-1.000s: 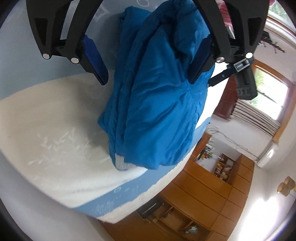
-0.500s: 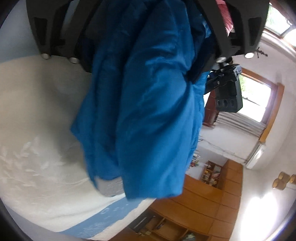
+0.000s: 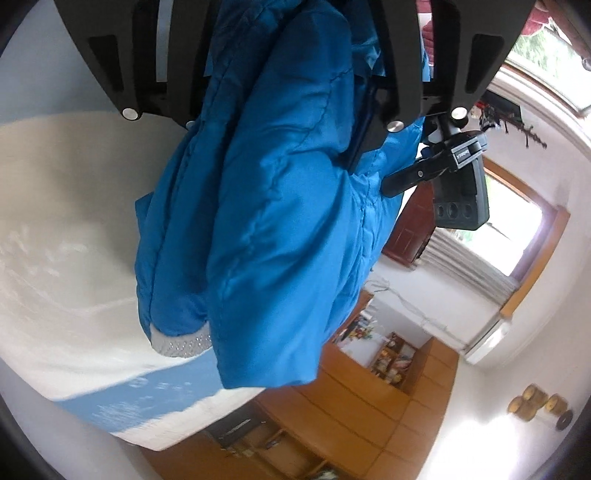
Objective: Fold large clothes
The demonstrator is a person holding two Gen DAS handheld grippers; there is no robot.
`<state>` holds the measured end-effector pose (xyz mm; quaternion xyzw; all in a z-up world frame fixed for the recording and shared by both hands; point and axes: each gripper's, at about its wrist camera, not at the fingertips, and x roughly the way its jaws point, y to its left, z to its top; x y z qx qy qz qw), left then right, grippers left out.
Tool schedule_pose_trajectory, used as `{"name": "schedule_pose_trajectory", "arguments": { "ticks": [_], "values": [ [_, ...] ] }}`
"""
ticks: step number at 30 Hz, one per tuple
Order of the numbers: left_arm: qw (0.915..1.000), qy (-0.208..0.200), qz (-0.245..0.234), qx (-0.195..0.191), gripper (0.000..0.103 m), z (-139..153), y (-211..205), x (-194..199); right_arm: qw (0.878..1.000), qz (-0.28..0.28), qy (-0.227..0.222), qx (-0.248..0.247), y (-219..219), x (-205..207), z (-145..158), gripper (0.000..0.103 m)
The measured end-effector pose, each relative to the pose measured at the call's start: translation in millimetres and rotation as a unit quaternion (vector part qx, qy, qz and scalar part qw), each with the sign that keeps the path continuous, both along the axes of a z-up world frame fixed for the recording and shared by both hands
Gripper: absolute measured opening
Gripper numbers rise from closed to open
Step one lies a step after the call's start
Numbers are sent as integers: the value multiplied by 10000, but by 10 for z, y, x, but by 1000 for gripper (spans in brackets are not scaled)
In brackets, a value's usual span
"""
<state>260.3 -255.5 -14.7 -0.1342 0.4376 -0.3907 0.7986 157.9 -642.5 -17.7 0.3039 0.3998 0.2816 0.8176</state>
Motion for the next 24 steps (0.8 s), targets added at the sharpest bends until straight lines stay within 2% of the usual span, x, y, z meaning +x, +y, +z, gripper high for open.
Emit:
{"name": "schedule_pose_trajectory", "arguments": {
  "ticks": [5,10,13,17,20,24],
  "values": [
    [9989,-199,420,-33,66,133,401,35,9994,294,-166,37,344,306,164,52],
    [9949,-307,962,39,66,134,809,141,9979,627,-143,99,734,741,129,52],
    [9921,-175,1239,38,67,7,1022,277,9968,798,-56,82,966,1040,43,52],
    [9892,78,1463,101,67,-288,1230,509,9954,920,233,83,1205,1375,-222,52],
    [9887,170,1485,142,71,-501,1393,624,9955,872,379,45,1260,1455,-451,54],
    [9895,57,1442,117,76,-609,1519,648,9954,864,410,18,1245,1421,-463,57]
  ]
}}
